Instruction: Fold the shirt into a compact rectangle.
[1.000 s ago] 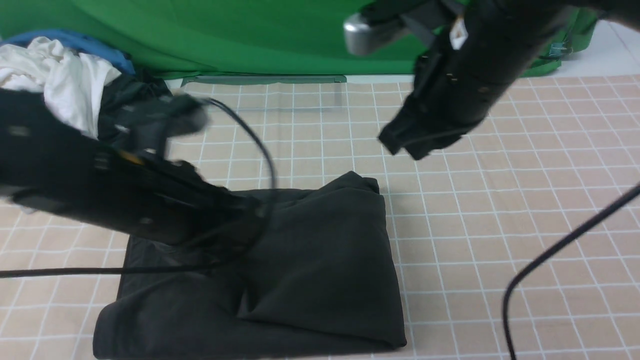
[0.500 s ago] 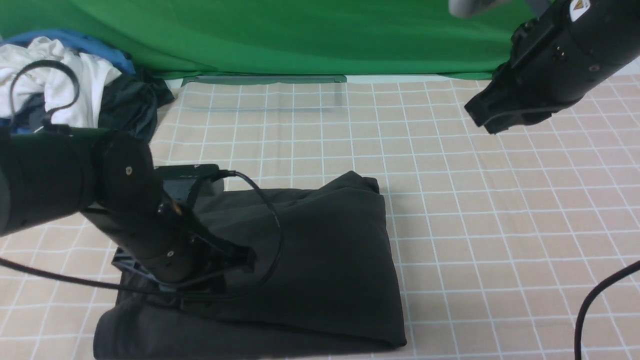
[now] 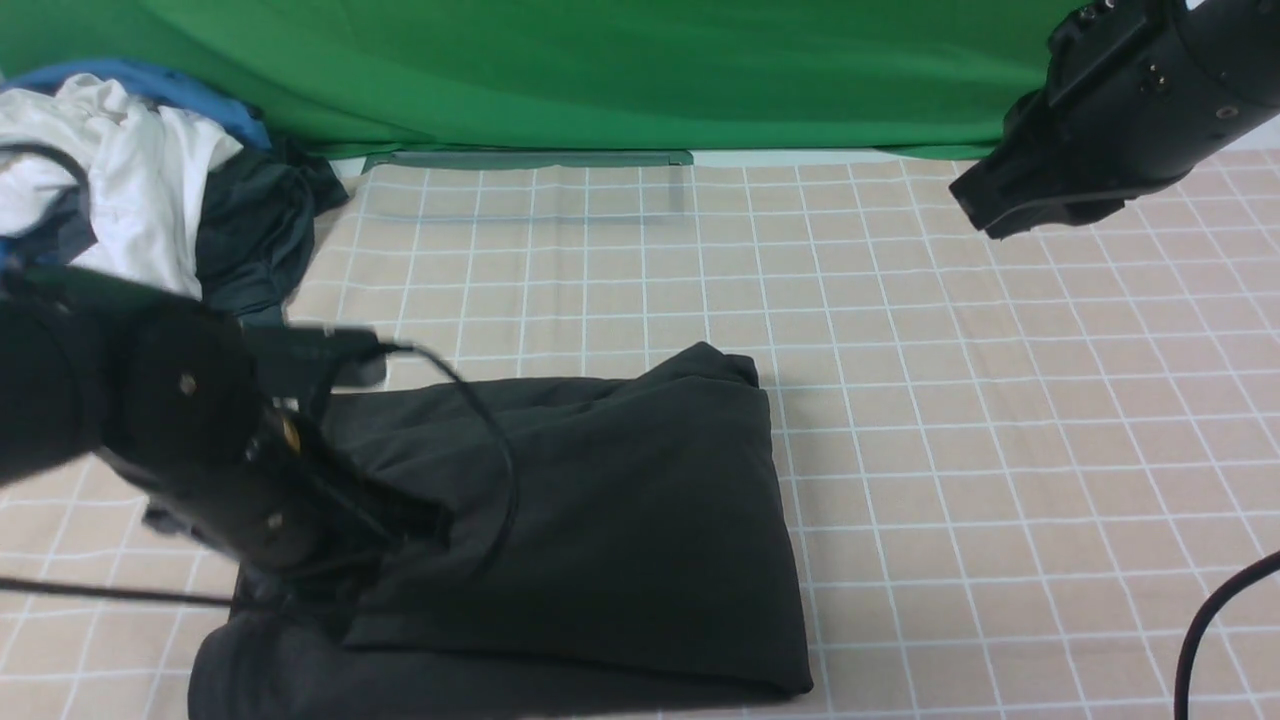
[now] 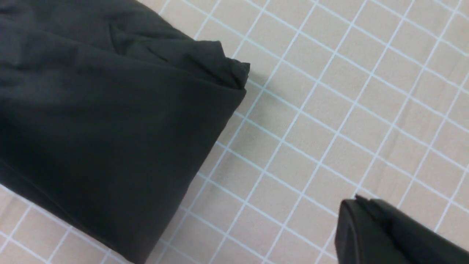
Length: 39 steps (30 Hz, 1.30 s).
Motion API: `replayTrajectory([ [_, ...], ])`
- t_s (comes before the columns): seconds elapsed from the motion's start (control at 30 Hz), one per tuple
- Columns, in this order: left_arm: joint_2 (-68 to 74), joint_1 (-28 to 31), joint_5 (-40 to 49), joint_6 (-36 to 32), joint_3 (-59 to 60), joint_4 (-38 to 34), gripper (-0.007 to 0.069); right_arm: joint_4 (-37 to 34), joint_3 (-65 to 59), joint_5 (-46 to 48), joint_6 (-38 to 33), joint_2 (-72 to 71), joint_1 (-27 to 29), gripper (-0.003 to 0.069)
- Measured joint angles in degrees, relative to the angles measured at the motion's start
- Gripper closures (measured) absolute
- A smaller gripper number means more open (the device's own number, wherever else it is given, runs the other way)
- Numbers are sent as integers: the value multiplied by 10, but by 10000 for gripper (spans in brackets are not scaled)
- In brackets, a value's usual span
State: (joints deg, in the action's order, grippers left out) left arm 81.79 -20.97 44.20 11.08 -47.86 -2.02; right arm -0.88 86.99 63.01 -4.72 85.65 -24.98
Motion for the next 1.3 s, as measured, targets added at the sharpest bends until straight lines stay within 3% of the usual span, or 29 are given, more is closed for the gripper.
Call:
replayTrajectory([
  [0.23,3,14,-3,27,-7,43,606,0,0,-1,0,-20,1,621],
  [0.33,28,77,-33,43,47,44,606,2,0,5,0,-58,2,621],
  [0.5,38,151,-83,-52,89,-43,606,4,-1,9,2,-124,3,621],
  [0.63,24,182,-84,-77,94,-71,606,4,-1,9,6,-179,3,621],
  [1.03,-258,193,-13,-128,59,-123,606,50,-31,-24,41,-397,3,621],
  [1.3,-428,193,-2,-151,55,-170,606,111,-203,-143,102,-594,3,621],
])
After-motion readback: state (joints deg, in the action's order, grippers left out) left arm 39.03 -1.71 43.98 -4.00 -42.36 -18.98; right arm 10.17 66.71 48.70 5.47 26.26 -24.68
